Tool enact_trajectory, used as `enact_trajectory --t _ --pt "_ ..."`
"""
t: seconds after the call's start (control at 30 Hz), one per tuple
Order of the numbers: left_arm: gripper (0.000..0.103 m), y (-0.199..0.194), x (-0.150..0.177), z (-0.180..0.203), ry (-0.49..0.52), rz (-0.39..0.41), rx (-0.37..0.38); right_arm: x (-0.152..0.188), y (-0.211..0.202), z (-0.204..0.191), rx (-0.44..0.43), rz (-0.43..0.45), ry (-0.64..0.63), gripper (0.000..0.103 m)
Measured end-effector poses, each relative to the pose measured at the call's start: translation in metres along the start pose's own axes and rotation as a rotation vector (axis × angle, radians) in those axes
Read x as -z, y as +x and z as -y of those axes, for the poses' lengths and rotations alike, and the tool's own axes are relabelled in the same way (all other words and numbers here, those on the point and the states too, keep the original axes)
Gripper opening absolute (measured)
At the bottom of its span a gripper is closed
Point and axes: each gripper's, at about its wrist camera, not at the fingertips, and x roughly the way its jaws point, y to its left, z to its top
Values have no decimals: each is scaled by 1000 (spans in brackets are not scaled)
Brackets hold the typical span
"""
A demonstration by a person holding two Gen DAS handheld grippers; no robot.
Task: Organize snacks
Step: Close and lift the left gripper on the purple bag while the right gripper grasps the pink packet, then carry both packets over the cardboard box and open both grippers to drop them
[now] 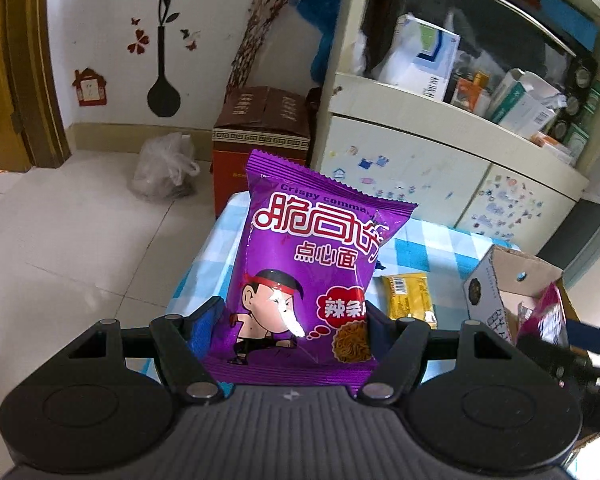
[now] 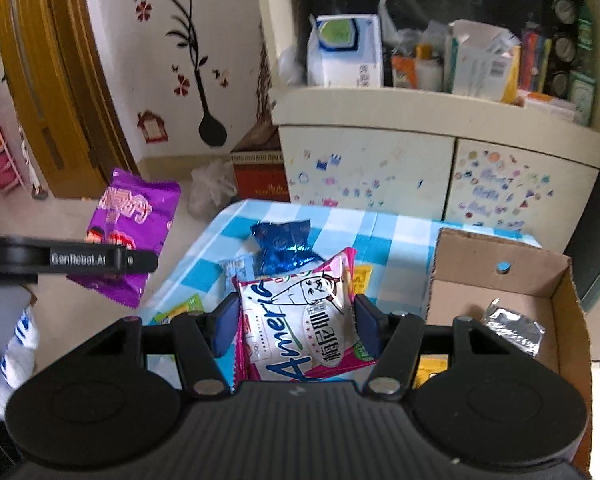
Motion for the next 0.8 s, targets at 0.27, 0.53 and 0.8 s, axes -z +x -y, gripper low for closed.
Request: enact_trajectory --t 0.27,0.53,0.8 --pt "76 -2 2 20 38 6 47 -4 -6 11 18 19 44 61" --pt "76 1 8 43 73 21 120 -14 -24 34 55 80 92 61" --pt "76 7 20 75 138 26 218 -22 -53 74 132 156 174 61"
